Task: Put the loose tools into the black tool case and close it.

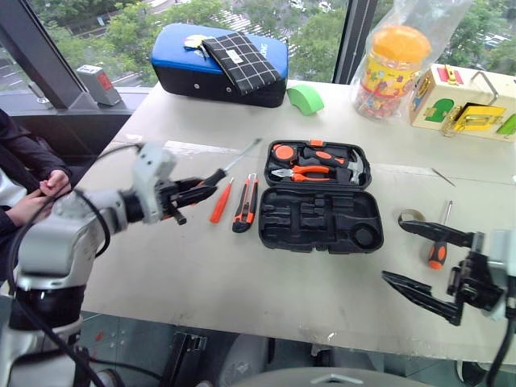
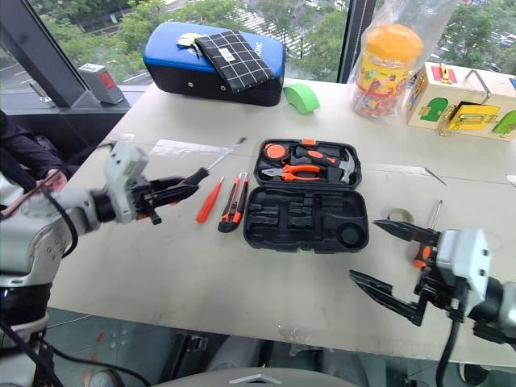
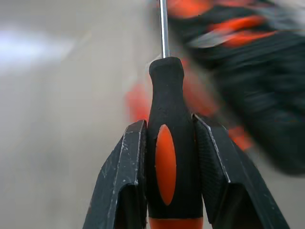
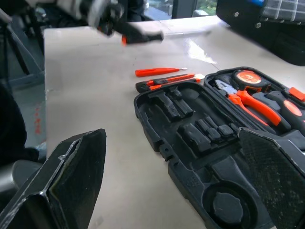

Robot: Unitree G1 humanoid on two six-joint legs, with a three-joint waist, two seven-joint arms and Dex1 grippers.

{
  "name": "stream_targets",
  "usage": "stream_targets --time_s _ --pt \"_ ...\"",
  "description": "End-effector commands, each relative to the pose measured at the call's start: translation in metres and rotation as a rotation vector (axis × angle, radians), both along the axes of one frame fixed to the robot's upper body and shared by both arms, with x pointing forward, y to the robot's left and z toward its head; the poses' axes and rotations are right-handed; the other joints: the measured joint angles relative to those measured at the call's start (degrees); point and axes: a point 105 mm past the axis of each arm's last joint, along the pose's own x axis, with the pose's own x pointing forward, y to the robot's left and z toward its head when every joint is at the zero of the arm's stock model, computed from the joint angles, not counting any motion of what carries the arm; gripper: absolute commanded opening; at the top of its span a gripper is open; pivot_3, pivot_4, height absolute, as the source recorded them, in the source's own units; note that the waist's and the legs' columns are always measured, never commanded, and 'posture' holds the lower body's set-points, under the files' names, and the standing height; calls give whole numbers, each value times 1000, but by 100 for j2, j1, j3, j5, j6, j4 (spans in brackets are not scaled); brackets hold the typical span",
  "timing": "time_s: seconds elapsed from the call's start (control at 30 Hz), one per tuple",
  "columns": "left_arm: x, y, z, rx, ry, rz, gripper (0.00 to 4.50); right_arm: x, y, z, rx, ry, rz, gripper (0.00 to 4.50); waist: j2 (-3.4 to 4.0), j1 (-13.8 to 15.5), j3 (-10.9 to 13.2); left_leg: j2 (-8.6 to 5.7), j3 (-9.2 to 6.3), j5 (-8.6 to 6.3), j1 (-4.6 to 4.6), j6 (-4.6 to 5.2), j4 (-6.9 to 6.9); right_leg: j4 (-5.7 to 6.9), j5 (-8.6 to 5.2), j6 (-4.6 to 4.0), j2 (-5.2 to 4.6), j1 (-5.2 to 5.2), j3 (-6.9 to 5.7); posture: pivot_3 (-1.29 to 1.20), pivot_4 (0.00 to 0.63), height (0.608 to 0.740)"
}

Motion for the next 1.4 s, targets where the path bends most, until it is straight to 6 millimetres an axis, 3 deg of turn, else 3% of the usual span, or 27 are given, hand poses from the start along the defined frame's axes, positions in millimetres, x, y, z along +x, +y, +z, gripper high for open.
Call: stream_targets --time_s 0.03,0.2,0.33,0.5,0.77,0.9,1.0,1.17,1.2,1.23,1.4 --pt "-1 -46 -11 174 -81 -323 814 -6 -20 9 -14 -42 -76 4500 36 15 -6 -8 6 -3 5 4 0 -8 0 0 -9 10 5 0 150 740" --pt "32 -78 -28 352 -136 -446 814 -10 -42 11 -46 -46 -163 4500 23 -47 -1 -4 11 10 7 32 -2 -5 1 4 0 9 8 0 150 740" --pt "62 -98 -45 450 -145 -461 814 -14 -41 11 -53 -47 -169 4500 18 -52 1 1 7 11 4 33 1 0 11 23 18 7 5 0 150 740" --pt "68 -98 -59 527 -135 -555 814 -19 -34 10 -59 -41 -166 4500 10 -137 2 4 2 10 3 34 0 15 10 30 24 2 1 0 150 740" --pt "80 -101 -65 603 -197 -623 814 -23 -31 9 -54 -40 -185 4500 4 -159 0 3 1 11 12 34 18 22 9 33 23 14 1 0 150 740" --pt "86 -106 -59 561 -225 -609 2655 -22 -31 8 -52 -40 -186 4500 5 -133 -3 2 0 11 12 35 37 30 12 38 25 16 -2 0 150 740" --pt "86 -110 -35 413 -226 -581 3717 -22 -29 8 -54 -40 -181 4500 4 -138 2 1 -6 11 6 35 55 36 16 46 25 17 -9 0 150 740" --pt "77 -102 -1 183 -93 -492 3717 -24 -30 7 -55 -37 -184 4500 -4 -178 14 5 -19 10 -11 35 65 40 18 47 41 13 -23 0 150 740" --pt "74 -102 1 156 -66 -474 3106 -24 -30 7 -55 -37 -185 4500 -3 -180 13 5 -19 9 -10 36 65 40 18 47 57 14 -22 0 150 740" --pt "71 -103 -1 115 -44 -436 2938 -23 -30 6 -50 -36 -189 4500 1 -181 10 6 -18 9 -9 37 64 41 18 47 58 15 -19 0 150 740" --pt "69 -120 -16 -31 -55 -217 574 -19 -28 3 -38 -34 -195 4500 20 -149 -1 9 -18 7 1 39 65 42 17 48 35 17 -7 0 150 740"
